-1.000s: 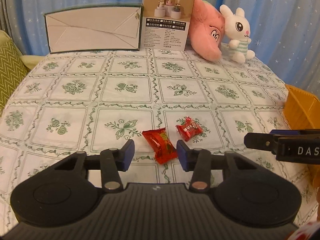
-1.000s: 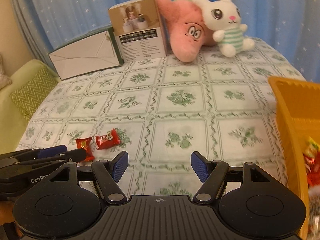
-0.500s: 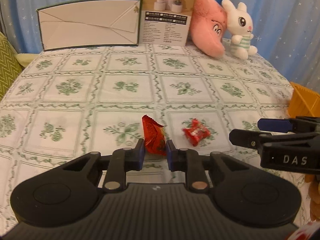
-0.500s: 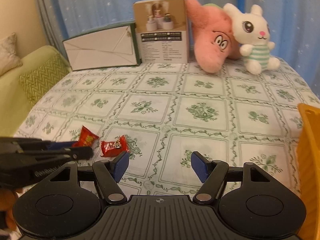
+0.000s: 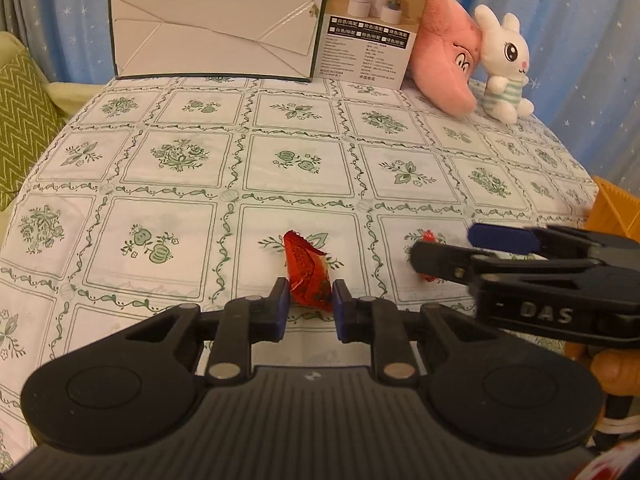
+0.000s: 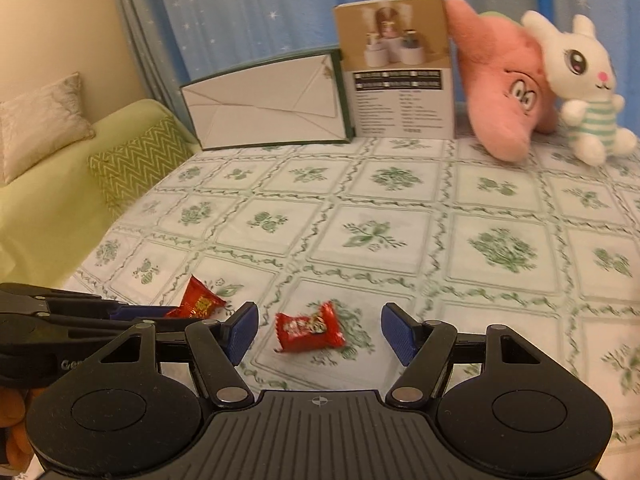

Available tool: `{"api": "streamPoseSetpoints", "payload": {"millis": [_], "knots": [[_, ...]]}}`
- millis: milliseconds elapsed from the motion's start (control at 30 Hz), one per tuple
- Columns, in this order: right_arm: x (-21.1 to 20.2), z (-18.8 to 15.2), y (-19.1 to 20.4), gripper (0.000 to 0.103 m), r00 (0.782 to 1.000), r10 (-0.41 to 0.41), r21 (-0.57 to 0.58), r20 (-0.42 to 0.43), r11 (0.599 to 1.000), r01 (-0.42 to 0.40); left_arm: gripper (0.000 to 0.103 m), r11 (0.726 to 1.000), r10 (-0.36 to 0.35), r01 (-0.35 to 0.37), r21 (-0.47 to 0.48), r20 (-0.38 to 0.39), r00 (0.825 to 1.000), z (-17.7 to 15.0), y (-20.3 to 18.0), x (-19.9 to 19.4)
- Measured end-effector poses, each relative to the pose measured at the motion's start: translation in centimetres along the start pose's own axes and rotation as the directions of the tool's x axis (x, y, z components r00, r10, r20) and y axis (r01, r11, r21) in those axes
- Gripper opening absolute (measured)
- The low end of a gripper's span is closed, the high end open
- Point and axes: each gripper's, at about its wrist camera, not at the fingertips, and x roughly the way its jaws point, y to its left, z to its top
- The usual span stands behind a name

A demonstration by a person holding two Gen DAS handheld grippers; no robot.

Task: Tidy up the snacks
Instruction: 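Grasp the red candy with the left tool while the right tool grasps the other red candy, then carry both red candies over the orange tray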

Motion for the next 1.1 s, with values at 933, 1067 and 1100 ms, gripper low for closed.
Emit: {"api": "streamPoseSetpoints", "payload": {"millis": [933, 1067, 1100], "knots": [[-1.2, 0.6, -0.6, 0.024, 0.994, -0.107, -0.004, 0.011, 0.994, 0.107, 0.02, 0.993, 0.073, -0.079, 0.084, 0.08, 0.994, -0.2, -1.0, 0.8], [-2.5, 0.8, -1.1, 0.024, 0.992, -0.125, 0.034, 0.015, 0.992, 0.125, 0.019, 0.99, 0.073, -0.084, 0.117, 0.095, 0.993, -0.4, -2.2, 0.3], [-3.0, 0.9, -1.2, 0.024, 0.991, -0.133, 0.045, 0.019, 0.99, 0.132, 0.019, 0.987, 0.074, -0.087, 0.132, 0.103, 0.992, -0.5, -2.7, 0.1]]}}
